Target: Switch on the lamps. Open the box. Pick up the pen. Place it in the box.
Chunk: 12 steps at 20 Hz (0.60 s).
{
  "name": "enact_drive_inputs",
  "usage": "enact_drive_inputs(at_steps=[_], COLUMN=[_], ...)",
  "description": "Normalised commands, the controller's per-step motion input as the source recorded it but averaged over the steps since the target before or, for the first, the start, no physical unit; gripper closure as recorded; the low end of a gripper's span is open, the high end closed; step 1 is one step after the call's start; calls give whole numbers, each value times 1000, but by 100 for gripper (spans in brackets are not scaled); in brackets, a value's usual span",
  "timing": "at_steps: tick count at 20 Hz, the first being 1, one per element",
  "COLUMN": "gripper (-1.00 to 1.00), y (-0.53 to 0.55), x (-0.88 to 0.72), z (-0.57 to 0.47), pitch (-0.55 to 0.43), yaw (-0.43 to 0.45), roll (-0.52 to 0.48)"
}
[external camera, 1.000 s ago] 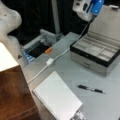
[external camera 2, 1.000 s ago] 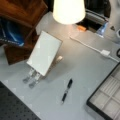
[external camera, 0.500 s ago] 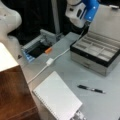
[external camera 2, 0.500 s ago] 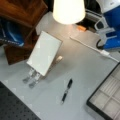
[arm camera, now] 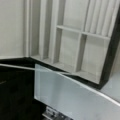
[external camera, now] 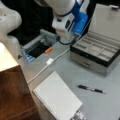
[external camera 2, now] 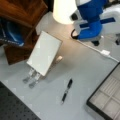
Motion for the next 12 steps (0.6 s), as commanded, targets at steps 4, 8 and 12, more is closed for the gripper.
enact_drive_inputs(at_steps=[4, 8, 12], gripper=[-100, -100, -100], y=[-199, -160, -206], x=[142, 233, 247], z=[-44, -82, -96], pitch=[18, -60, -70], yaw=[258, 204, 214], roll=[-355, -424, -462])
